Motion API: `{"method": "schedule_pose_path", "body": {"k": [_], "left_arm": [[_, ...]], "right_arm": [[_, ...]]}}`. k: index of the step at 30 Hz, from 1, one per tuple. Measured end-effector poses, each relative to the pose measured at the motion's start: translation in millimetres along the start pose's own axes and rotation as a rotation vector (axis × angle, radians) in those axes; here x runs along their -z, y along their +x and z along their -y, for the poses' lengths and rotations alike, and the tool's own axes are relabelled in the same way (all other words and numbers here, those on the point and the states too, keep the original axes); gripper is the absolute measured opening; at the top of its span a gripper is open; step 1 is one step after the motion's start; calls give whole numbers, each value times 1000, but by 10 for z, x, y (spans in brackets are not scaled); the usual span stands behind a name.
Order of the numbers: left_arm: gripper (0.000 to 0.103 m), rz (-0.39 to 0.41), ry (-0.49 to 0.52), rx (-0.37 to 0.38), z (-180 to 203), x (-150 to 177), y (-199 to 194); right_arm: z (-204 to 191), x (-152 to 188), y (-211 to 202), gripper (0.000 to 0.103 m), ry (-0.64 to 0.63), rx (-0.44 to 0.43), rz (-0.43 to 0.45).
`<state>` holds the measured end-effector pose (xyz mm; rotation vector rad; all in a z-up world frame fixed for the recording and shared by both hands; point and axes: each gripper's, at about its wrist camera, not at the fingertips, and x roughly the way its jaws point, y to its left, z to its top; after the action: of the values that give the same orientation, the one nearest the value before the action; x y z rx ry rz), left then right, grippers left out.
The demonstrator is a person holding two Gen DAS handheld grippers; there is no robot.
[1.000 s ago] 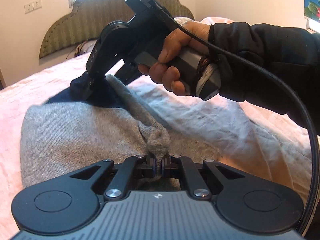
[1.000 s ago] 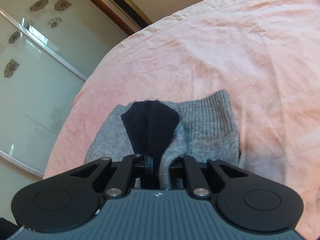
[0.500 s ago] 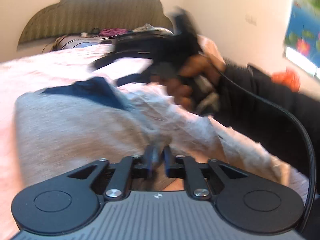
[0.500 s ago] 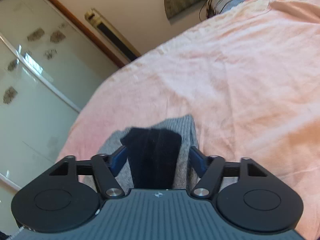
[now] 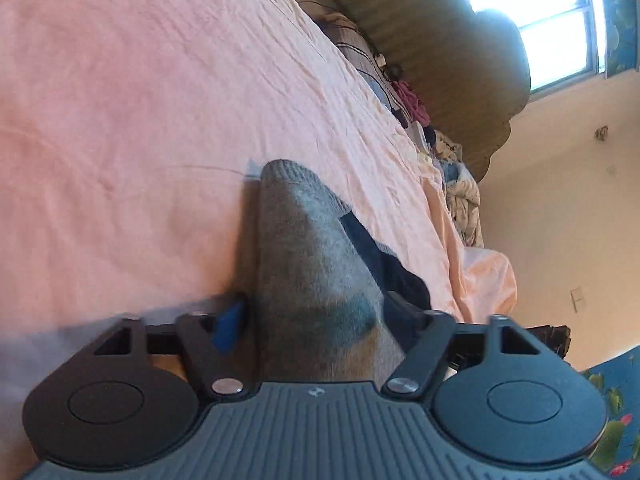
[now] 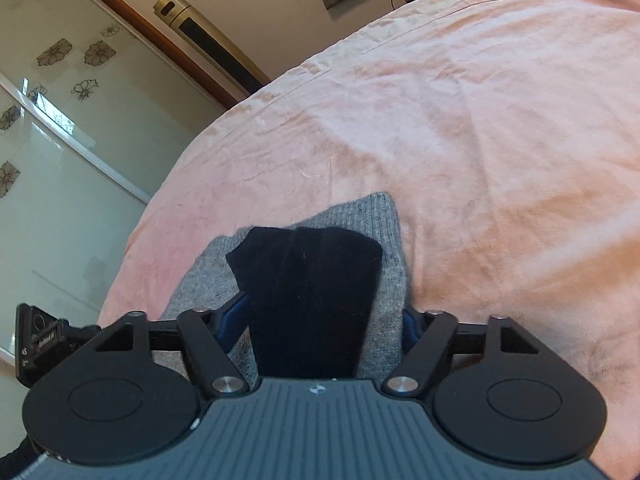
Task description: Fold small clothes
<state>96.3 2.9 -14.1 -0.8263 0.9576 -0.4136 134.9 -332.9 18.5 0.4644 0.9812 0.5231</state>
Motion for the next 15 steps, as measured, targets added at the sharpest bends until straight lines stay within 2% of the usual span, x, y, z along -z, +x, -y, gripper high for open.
{"method": "schedule_pose_path", "body": {"k": [1, 4, 7, 10, 13, 15], "left_arm": [[32, -28, 5, -36, 18, -7, 69], [27, -5, 71, -49, 78, -9, -19], [26, 14, 127, -30, 122, -68, -219], [26, 68, 188, -57, 152, -266, -469], [26, 124, 223, -133, 135, -548, -630], [28, 135, 258, -215, 72, -673, -611]], "right_arm": [[-1, 5, 7, 30, 5, -1, -5], [-83, 20, -48, 28, -3, 1, 21], [-240, -33, -86, 27, -12, -51, 47], [-437, -162, 15, 26, -21, -110, 61], [-631, -285, 250, 26, -24, -147, 58], [-715, -332, 468, 27, -20, -131, 60]]}}
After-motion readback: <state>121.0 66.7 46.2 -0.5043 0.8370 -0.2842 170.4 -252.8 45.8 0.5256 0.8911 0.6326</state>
